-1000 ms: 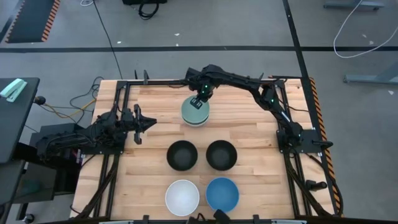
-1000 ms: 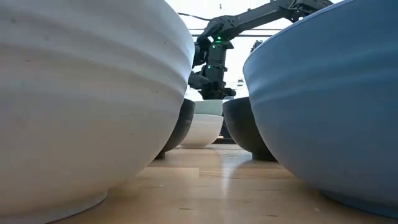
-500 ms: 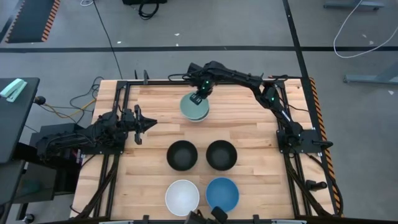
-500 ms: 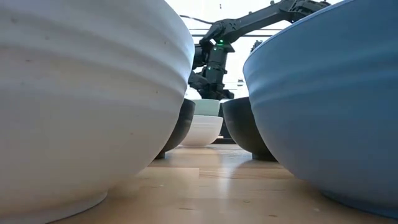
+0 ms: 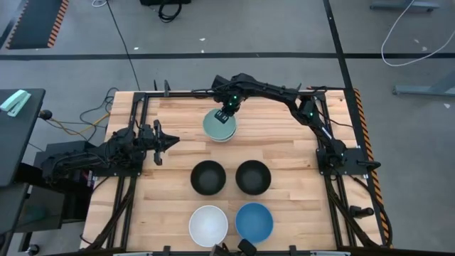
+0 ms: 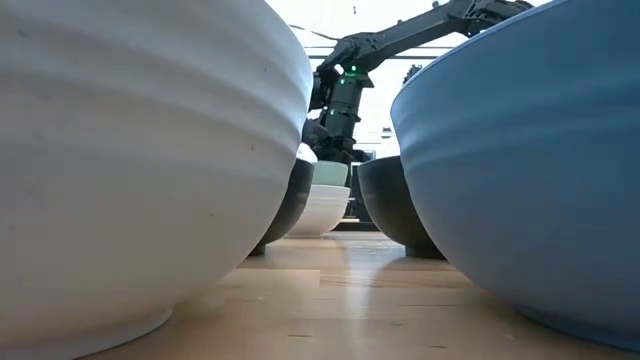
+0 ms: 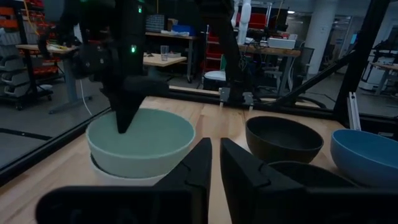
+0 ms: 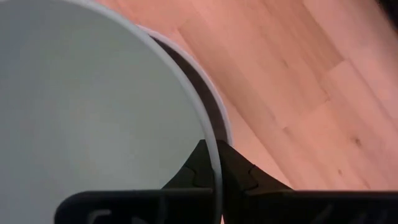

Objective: Nest bowls inside each other
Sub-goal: Stack the light green bowl on top of the top white bowl

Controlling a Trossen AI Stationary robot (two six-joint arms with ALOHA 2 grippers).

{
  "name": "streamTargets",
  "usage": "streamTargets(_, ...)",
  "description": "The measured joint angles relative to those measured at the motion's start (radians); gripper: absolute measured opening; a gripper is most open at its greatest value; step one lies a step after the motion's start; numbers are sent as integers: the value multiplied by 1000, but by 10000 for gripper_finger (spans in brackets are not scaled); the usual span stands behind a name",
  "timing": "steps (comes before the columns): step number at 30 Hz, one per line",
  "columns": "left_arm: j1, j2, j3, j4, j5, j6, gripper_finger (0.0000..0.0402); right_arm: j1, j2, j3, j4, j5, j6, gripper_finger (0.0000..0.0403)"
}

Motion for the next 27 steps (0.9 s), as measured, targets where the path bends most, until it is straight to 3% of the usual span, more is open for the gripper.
streamTargets(15,0,0,0,-1,0,0,35,-5,-2,-60,49,-15,-9,9)
streamTargets(27,0,0,0,-1,0,0,40,-4,-6,-62,47,12,16,66)
